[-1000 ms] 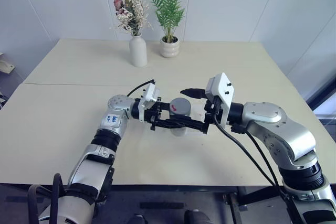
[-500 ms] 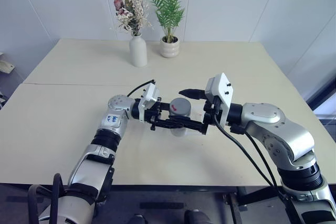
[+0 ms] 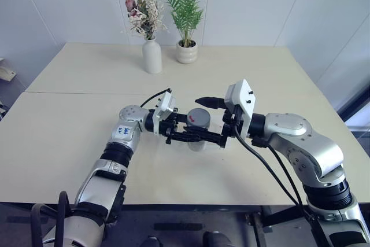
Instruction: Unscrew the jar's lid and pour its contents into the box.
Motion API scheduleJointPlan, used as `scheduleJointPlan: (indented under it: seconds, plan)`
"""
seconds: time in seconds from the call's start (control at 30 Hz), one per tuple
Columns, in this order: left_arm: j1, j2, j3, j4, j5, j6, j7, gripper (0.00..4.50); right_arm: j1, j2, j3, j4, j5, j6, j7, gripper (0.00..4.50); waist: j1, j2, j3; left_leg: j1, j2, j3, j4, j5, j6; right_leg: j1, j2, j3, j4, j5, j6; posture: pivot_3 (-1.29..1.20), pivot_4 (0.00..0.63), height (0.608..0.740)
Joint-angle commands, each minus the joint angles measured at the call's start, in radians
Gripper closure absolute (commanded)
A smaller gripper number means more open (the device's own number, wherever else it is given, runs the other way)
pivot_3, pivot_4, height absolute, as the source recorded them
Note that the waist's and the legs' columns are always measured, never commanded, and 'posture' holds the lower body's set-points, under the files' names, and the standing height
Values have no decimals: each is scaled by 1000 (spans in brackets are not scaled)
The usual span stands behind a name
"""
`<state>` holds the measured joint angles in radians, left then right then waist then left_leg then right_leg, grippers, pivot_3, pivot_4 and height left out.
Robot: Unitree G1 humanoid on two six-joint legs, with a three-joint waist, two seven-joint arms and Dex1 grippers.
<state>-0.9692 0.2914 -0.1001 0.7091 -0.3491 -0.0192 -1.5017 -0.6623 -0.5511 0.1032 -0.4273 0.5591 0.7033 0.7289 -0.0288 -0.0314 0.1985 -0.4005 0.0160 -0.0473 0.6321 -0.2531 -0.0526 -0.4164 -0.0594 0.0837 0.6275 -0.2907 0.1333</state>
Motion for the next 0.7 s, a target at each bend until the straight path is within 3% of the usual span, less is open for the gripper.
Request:
scheduleJointPlan:
  seconds: [0.03,0.4,0.5,0.63,0.7]
  plan:
    - [5,8,-4,-46,-18,6,-93,2445,-22,9,-15,-13,-1,-18,1,33,0,0,0,0,0,0,0,0,0,0,0,0,0,0,0,0,150,740]
    - [18,9,-4,-73,-22,20,-87,2445,-30,13,-13,2,-10,-21,10,33,0,0,0,0,0,0,0,0,0,0,0,0,0,0,0,0,150,740]
    - [19,9,-4,-74,-22,20,-85,2445,-30,12,-13,3,-9,-20,12,671,0,0,0,0,0,0,0,0,0,0,0,0,0,0,0,0,150,740]
    - [21,9,-4,-75,-22,21,-85,2445,-32,10,-16,2,-8,-18,16,1935,0,0,0,0,0,0,0,0,0,0,0,0,0,0,0,0,150,740]
    - [21,8,-4,-73,-21,20,-82,2445,-31,10,-17,3,-7,-17,17,1932,0,0,0,0,0,0,0,0,0,0,0,0,0,0,0,0,150,740]
